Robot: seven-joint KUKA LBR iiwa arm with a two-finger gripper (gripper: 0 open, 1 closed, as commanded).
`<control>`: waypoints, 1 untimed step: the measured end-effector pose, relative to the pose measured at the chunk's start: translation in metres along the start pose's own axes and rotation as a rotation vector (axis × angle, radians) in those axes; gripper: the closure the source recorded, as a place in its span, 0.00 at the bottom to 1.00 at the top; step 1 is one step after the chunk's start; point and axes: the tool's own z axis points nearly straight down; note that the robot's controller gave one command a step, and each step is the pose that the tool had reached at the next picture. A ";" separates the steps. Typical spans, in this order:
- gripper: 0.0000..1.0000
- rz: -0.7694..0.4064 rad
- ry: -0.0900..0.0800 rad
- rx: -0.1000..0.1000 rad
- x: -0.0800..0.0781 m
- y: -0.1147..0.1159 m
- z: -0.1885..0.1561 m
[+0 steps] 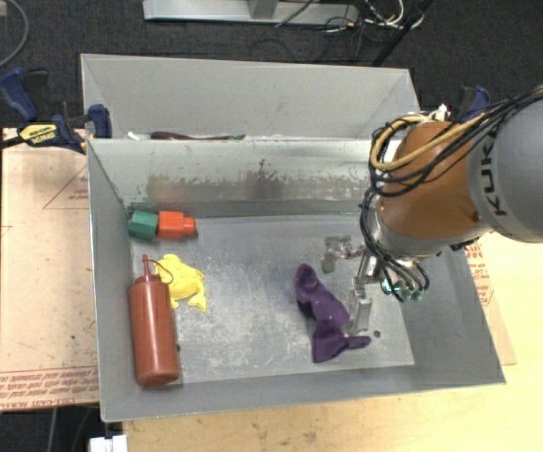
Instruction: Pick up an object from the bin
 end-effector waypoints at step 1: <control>0.00 -0.011 0.000 0.001 0.009 0.005 0.004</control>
Offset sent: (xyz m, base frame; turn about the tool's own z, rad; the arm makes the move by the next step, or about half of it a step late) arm -0.0372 0.0151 -0.0560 -0.2038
